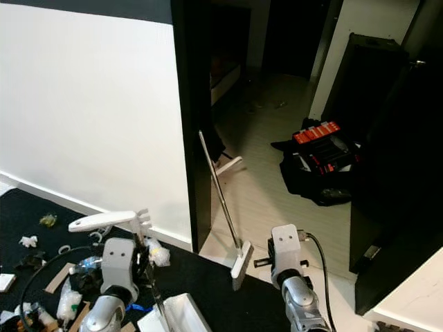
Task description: Sweep floor
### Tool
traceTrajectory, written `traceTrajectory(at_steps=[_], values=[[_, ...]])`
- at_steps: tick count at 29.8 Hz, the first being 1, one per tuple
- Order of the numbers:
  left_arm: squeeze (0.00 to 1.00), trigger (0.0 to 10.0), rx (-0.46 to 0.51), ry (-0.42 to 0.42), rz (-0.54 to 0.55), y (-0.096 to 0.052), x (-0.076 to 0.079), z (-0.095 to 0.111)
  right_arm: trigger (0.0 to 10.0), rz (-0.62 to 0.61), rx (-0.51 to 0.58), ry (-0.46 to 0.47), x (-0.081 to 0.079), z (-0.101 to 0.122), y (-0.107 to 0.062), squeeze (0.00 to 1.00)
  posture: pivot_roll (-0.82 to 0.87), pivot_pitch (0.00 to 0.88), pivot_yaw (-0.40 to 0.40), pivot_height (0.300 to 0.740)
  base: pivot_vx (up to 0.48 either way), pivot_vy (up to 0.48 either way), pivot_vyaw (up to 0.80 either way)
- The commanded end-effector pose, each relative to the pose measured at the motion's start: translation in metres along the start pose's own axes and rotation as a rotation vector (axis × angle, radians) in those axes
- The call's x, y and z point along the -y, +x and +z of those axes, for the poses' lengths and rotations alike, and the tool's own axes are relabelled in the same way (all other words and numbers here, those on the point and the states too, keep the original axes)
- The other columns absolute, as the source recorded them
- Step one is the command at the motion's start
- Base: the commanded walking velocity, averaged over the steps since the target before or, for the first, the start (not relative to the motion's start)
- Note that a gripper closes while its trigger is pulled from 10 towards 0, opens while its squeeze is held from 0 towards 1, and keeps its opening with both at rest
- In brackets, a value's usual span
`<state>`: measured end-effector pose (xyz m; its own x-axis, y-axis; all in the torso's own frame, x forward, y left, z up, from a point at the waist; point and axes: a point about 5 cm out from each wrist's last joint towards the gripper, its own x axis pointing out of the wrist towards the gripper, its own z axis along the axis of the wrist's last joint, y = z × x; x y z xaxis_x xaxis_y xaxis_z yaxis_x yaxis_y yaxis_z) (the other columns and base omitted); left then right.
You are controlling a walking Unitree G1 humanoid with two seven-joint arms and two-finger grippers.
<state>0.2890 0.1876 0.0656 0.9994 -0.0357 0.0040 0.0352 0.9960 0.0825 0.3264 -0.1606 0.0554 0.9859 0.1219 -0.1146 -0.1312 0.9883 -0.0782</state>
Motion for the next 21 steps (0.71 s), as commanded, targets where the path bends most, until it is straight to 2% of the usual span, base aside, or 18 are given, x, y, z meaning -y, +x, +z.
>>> traceTrajectory(at_steps=[1,6,9,14,21], values=[[0.00,10.0,0.084,0.030,0.023,0.004,-0.011,0.018,10.0,-0.007,-0.019,-0.001,0.002,-0.006,-0.003,0.00,-0.01,0.081,-0.014,0.740,0.000,0.000,0.00],[0.00,10.0,0.137,0.068,0.042,0.005,-0.020,0.029,10.0,-0.007,-0.016,-0.009,0.002,-0.006,-0.003,0.00,-0.01,0.070,-0.011,0.740,0.000,0.000,0.00],[0.00,10.0,0.167,0.098,0.022,0.000,-0.019,0.033,10.0,-0.012,-0.010,-0.018,0.004,-0.006,-0.005,0.00,-0.01,0.068,-0.009,0.740,0.000,0.000,0.00],[0.00,10.0,0.198,0.078,-0.014,0.000,-0.014,0.041,10.0,-0.015,0.028,-0.048,0.007,-0.001,-0.005,0.00,-0.02,0.064,-0.004,0.740,0.000,0.000,0.00],[0.00,10.0,0.207,0.049,0.004,0.002,-0.009,0.044,10.0,-0.013,0.076,-0.058,0.007,0.009,-0.003,0.00,-0.02,0.071,-0.007,0.740,0.000,0.000,0.00]])
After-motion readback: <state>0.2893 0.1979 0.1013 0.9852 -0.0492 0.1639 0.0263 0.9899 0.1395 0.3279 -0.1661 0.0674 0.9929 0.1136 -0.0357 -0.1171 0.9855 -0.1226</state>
